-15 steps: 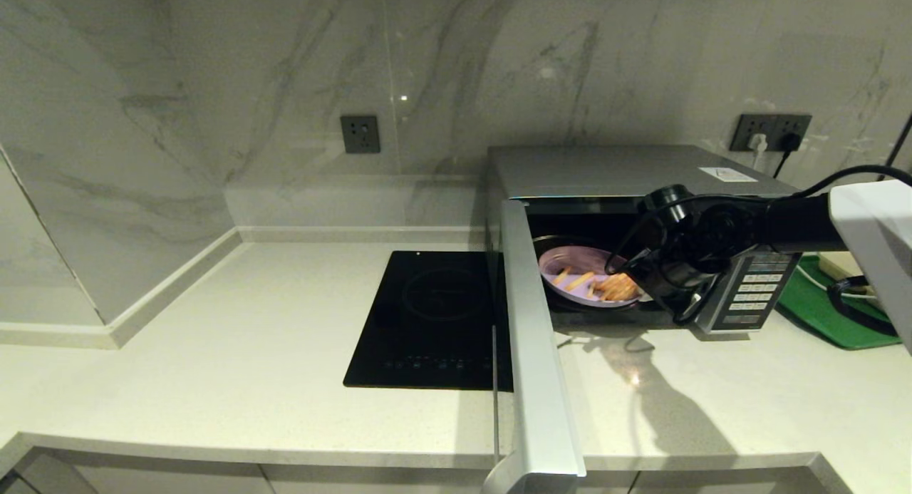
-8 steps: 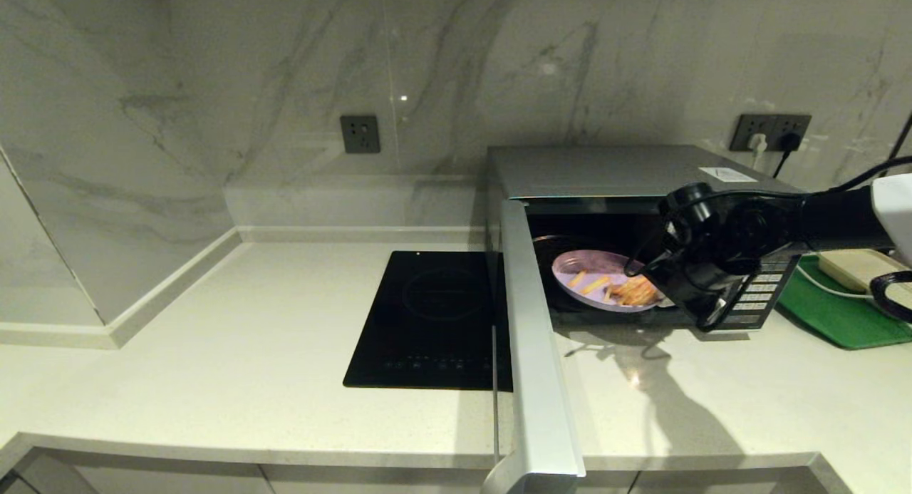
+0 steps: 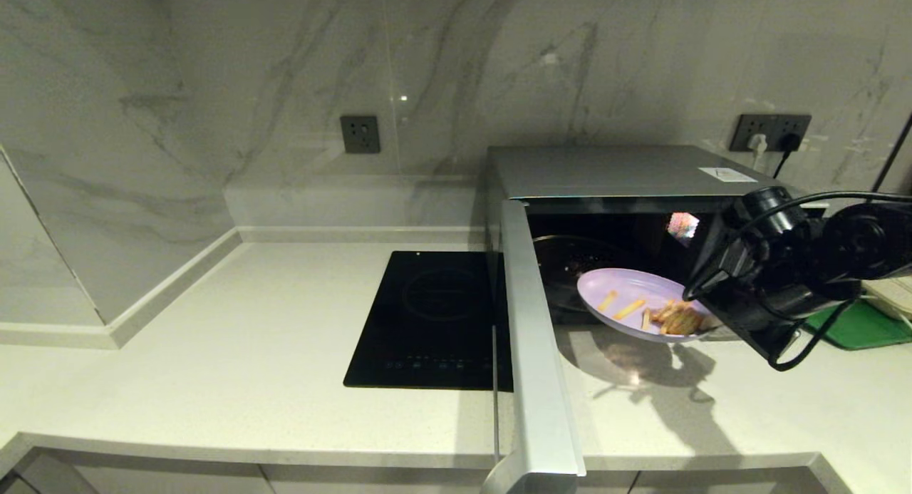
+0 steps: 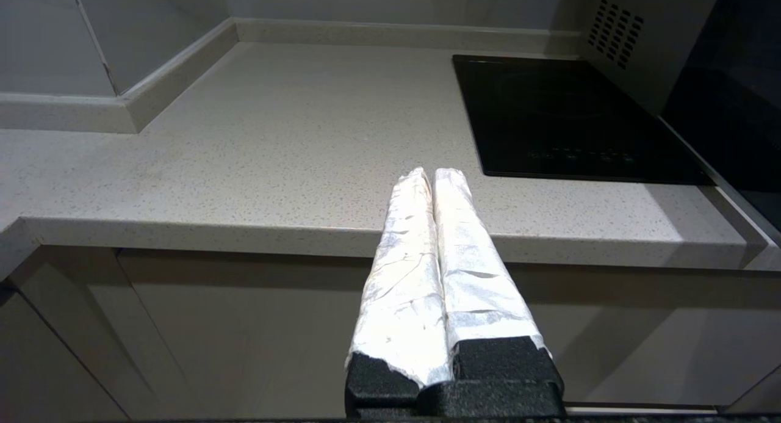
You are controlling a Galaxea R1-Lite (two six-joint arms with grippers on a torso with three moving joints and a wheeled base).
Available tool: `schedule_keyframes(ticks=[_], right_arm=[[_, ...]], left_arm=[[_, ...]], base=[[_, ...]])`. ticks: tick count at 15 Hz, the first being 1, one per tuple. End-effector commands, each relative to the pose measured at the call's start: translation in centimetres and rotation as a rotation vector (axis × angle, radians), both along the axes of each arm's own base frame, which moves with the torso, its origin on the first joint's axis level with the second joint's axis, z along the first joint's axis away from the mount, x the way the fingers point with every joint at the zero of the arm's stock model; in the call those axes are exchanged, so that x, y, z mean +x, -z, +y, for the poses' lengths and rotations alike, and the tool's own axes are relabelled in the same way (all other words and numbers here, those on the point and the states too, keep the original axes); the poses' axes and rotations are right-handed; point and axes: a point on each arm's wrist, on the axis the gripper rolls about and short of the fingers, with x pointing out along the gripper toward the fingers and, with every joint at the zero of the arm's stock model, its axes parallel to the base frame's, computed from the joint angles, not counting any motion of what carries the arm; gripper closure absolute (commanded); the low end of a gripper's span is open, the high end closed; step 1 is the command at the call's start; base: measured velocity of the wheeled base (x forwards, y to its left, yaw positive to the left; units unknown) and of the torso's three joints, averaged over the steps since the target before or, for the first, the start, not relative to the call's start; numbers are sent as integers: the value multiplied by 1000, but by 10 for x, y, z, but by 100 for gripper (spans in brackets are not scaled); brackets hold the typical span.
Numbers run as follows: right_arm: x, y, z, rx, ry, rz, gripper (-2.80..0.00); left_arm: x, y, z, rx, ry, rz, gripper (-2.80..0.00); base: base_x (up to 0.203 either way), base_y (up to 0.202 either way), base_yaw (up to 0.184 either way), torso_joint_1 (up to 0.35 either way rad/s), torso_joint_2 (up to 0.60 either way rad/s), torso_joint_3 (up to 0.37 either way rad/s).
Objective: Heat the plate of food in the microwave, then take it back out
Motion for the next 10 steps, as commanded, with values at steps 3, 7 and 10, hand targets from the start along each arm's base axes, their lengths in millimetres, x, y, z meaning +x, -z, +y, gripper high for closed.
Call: schedule_keyframes(ticks=[3, 7, 10], right_arm=[[-71, -17, -46, 13, 111, -13, 0], [-121, -15, -106, -10, 213, -26, 0], [-148, -13, -147, -20, 285, -25, 0]], left_arm=[[0, 0, 0, -1, 0, 0, 0], [0, 0, 0, -1, 0, 0, 0], [0, 0, 0, -1, 0, 0, 0]], base=[[0, 0, 0, 0, 0, 0], [0, 0, 0, 0, 0, 0], [0, 0, 0, 0, 0, 0]])
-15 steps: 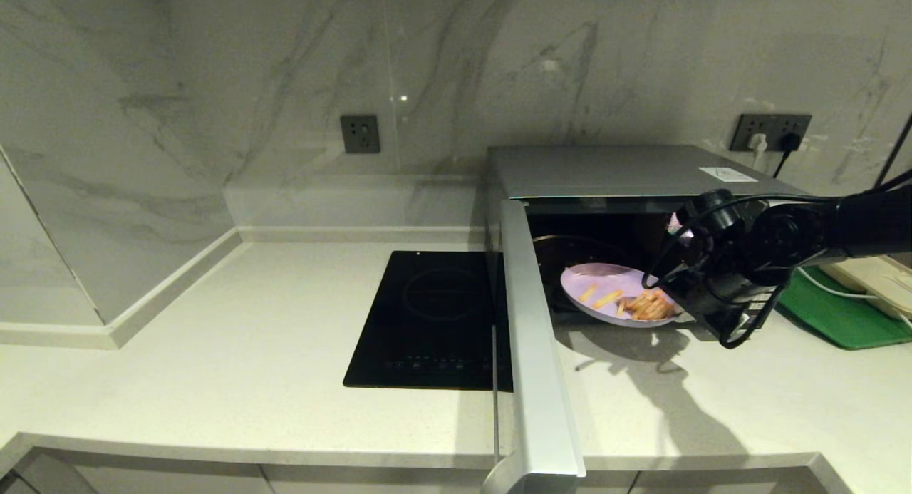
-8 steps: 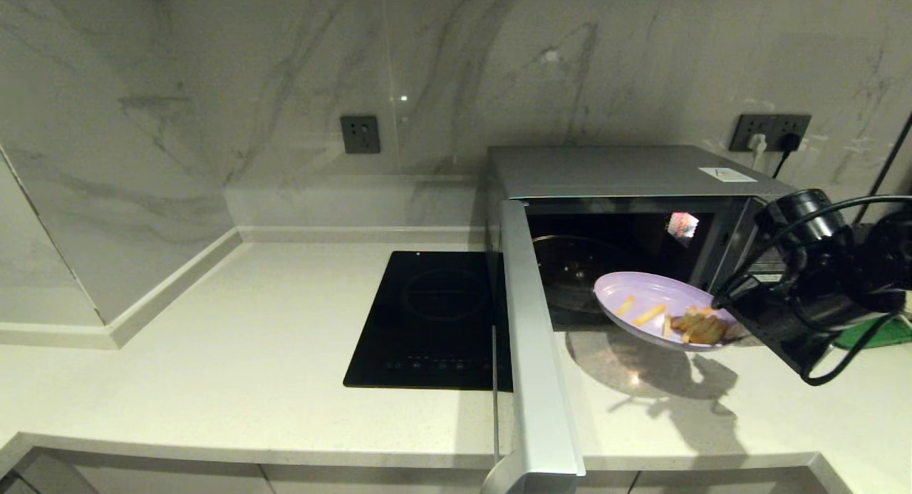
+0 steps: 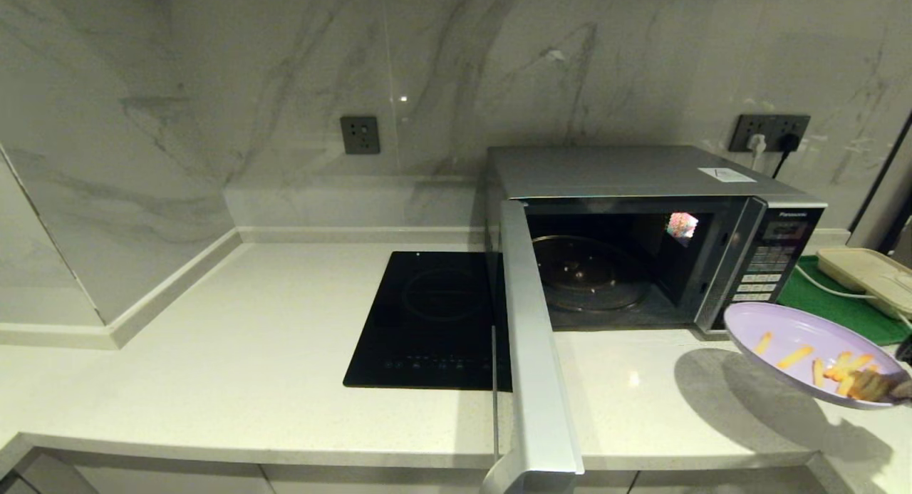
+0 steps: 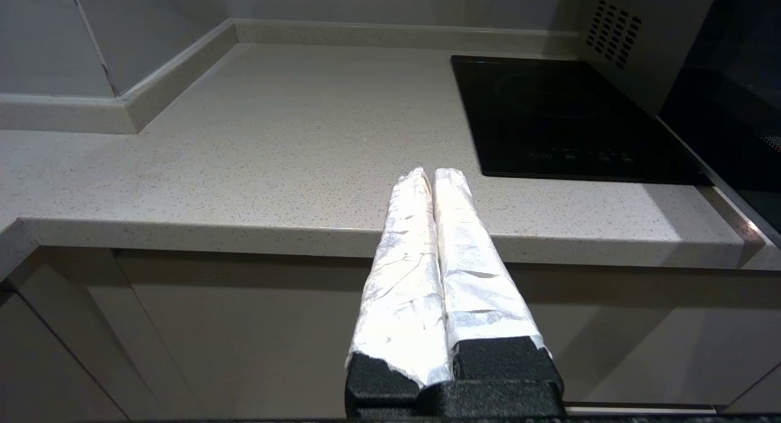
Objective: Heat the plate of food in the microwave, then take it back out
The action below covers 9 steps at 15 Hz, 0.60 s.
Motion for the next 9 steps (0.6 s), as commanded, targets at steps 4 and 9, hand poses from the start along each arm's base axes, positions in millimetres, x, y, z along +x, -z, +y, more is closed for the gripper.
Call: schedule_keyframes(ticks=[4, 9], right_arm=[[-43, 20, -84, 7, 165, 11, 0], [-51, 67, -149, 27, 196, 24, 0]], left_arm=[[0, 0, 0, 1, 0, 0, 0], [0, 0, 0, 1, 0, 0, 0]], base=[[0, 0, 0, 0, 0, 0], [0, 0, 0, 0, 0, 0]])
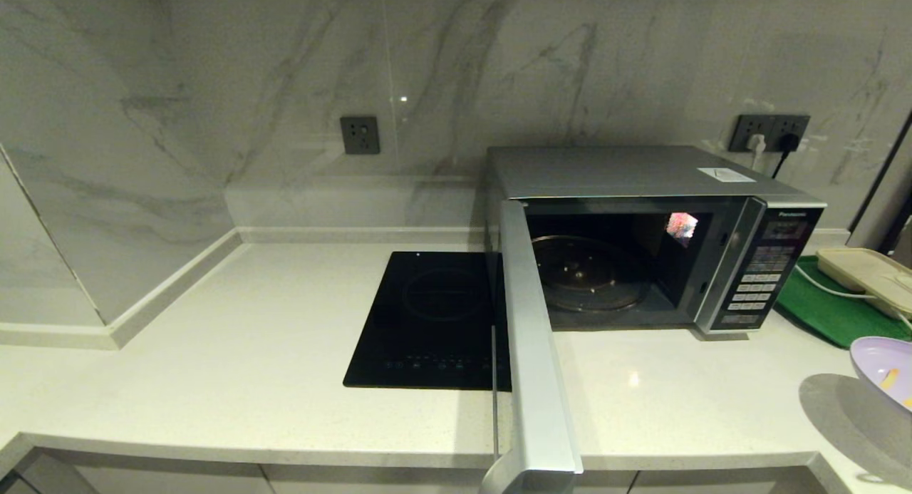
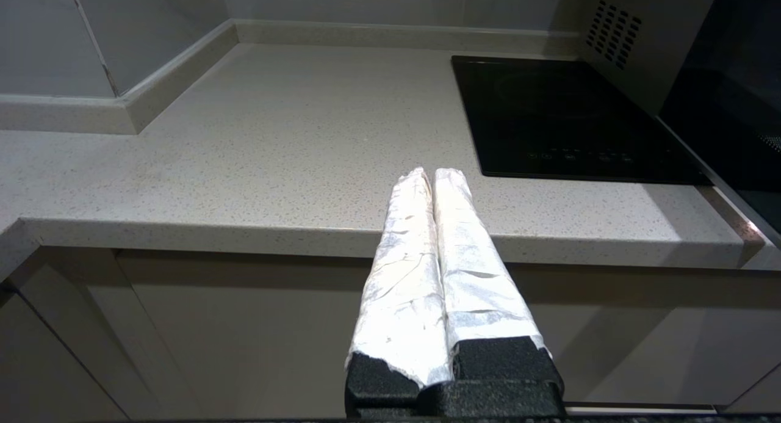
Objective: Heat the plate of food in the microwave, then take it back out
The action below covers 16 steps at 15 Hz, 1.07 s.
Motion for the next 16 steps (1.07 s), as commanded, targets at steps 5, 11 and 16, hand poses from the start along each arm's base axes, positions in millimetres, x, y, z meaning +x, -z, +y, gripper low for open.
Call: schedule_keyframes(ticks=[5, 11, 16], right_arm=[[7, 66, -66, 48, 26, 39, 0], [15, 82, -92, 54, 13, 22, 0], [19, 85, -98, 64, -27, -20, 0]], left_arm=[[0, 0, 0, -1, 0, 0, 0], [0, 0, 0, -1, 0, 0, 0], [0, 0, 0, -1, 0, 0, 0]], base=[[0, 0, 0, 0, 0, 0], [0, 0, 0, 0, 0, 0], [0, 0, 0, 0, 0, 0]])
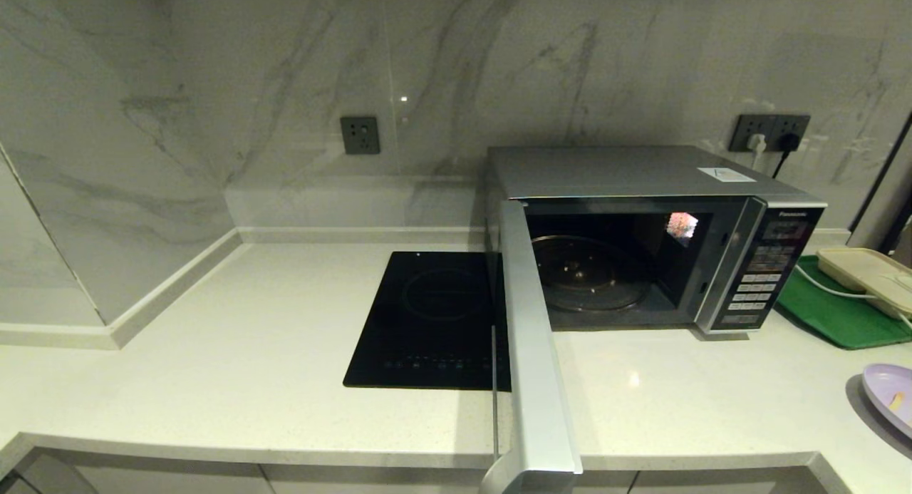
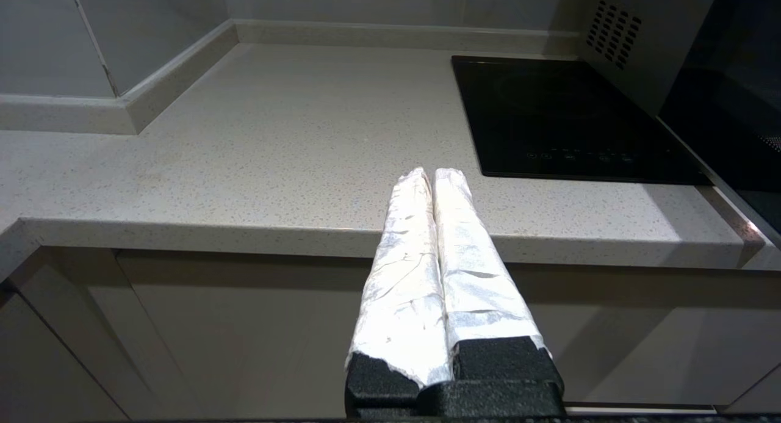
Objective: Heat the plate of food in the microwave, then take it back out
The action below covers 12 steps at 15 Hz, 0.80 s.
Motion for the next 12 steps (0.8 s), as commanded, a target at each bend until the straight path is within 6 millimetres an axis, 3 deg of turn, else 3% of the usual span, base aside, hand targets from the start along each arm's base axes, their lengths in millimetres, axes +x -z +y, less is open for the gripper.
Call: schedule_keyframes(ticks=[1, 12], right_arm=[[1, 5, -3, 10, -33, -22, 0], [5, 13, -11, -80, -80, -29, 0]], left_arm=[[0, 0, 0, -1, 0, -1, 0], [0, 0, 0, -1, 0, -1, 0]], base=[[0, 0, 0, 0, 0, 0], [0, 0, 0, 0, 0, 0]])
